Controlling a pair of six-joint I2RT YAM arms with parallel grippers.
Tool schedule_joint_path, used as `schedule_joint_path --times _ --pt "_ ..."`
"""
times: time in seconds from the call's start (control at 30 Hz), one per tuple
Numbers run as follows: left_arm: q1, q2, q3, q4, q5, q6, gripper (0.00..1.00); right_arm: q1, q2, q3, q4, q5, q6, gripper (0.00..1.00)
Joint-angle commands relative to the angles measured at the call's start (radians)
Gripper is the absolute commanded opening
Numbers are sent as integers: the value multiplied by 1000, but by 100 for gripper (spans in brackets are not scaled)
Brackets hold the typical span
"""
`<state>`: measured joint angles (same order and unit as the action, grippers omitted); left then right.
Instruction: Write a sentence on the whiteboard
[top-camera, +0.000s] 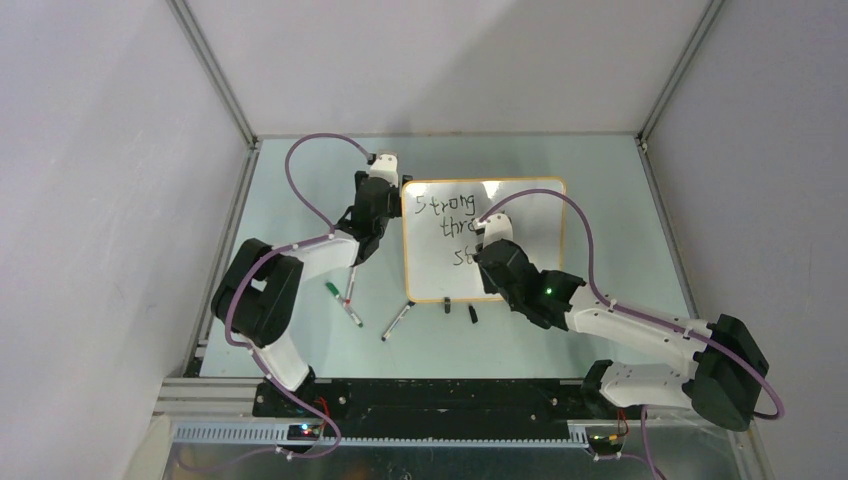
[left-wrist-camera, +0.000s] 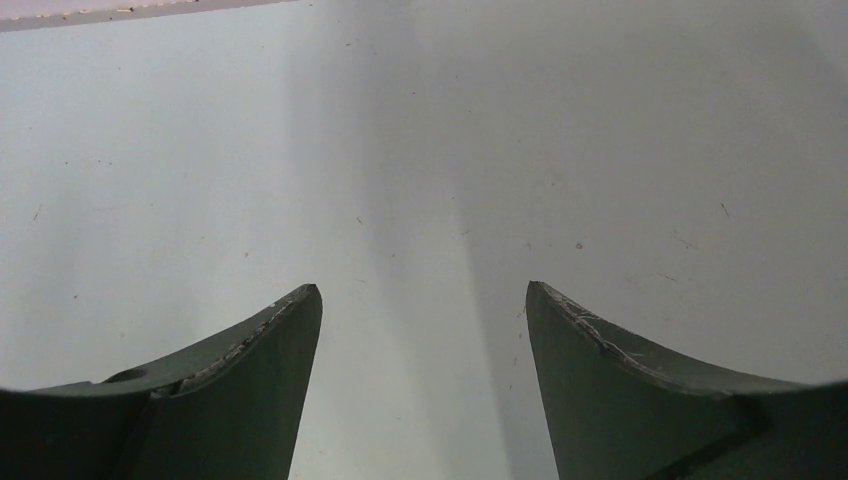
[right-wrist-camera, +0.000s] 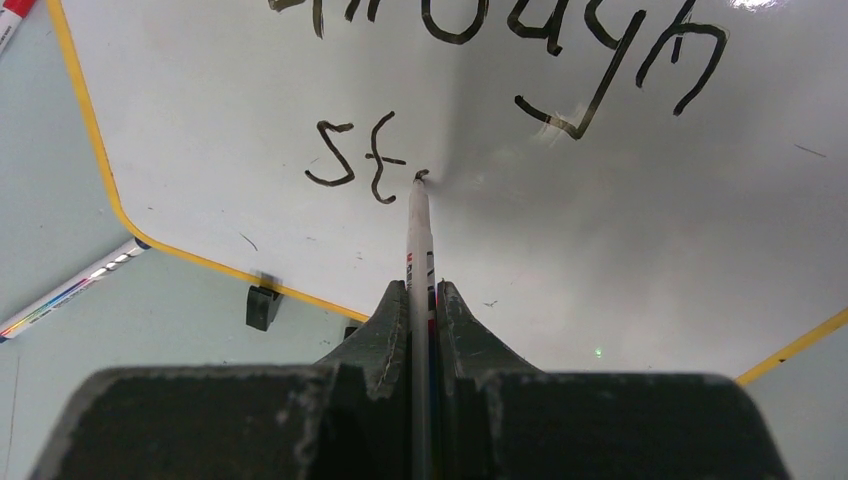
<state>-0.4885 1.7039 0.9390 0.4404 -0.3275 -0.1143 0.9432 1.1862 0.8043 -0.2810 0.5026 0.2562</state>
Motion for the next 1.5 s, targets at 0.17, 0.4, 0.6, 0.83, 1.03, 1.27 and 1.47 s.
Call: schedule_joint_path --times 0.17,0.4,0.6,0.83,1.03,1.27,1.47 --pt "-2 -19 -1 40 9 -2 81 6 7 -3 -25 0 29 0" --pt "-2 -19 -2 40 8 -2 81 12 4 -12 -32 -2 38 0" --pt "-2 -19 -1 40 9 -2 81 20 6 -13 -38 1 44 0" --pt "-2 -19 -1 40 8 -2 81 22 7 -14 -21 8 34 0" --pt "-2 -19 -2 40 9 -2 81 8 -14 -10 6 1 7 0" --pt "-2 -19 -1 40 9 -2 81 -28 -14 -4 10 -26 -6 0" --pt "-2 -18 -2 40 10 -2 81 -42 -13 4 14 -51 -17 0"
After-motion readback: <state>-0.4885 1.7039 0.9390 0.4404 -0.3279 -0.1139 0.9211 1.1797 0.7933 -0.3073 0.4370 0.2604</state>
